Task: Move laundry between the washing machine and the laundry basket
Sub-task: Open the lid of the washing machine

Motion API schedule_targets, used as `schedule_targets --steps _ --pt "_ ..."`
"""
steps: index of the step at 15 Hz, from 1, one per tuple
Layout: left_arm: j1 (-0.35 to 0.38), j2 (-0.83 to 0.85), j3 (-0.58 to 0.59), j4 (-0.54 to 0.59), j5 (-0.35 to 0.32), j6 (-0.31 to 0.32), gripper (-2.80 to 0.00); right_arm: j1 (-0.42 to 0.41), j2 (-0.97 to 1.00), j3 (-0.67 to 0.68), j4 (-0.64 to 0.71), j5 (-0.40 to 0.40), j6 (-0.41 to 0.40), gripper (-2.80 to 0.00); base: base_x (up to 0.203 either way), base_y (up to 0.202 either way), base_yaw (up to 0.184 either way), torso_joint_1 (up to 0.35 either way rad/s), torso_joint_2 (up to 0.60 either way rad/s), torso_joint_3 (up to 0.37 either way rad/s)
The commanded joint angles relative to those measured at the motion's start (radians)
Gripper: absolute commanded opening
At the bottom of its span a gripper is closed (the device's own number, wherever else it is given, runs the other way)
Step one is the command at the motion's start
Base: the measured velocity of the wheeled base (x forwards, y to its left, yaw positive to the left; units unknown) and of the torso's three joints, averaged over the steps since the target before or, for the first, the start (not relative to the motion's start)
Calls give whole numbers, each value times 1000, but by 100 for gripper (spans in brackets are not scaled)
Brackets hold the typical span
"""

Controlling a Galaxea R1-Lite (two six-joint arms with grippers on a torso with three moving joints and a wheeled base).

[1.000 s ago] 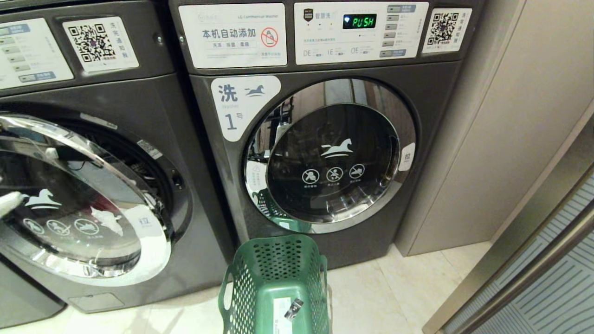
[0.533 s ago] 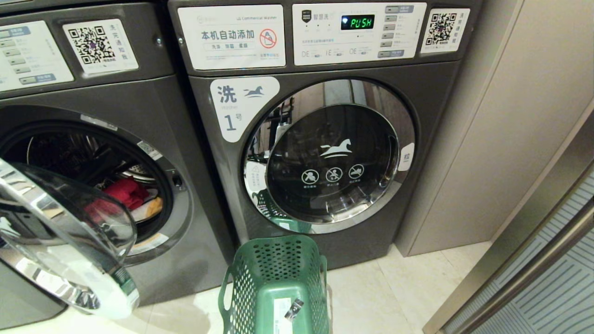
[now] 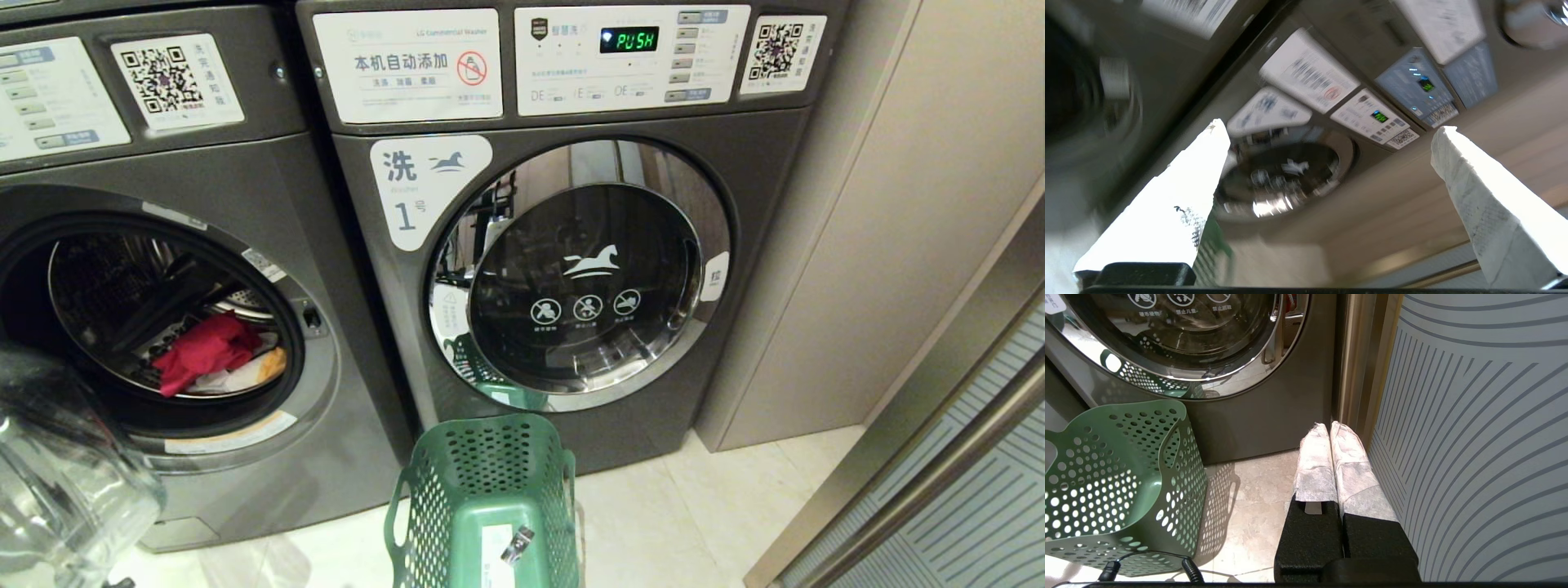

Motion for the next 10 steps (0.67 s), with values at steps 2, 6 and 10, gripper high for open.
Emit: schedule_targets --steps 2,6,10 --pt "-44 105 45 259 10 304 0 0 2 0 0 0 1 -280 0 0 0 0 0 0" --pt "-86 201 176 239 357 1189 0 0 2 0 0 0 1 -280 0 0 0 0 0 0" --pt "-162 311 219 216 1013 1480 0 0 2 0 0 0 1 -280 0 0 0 0 0 0"
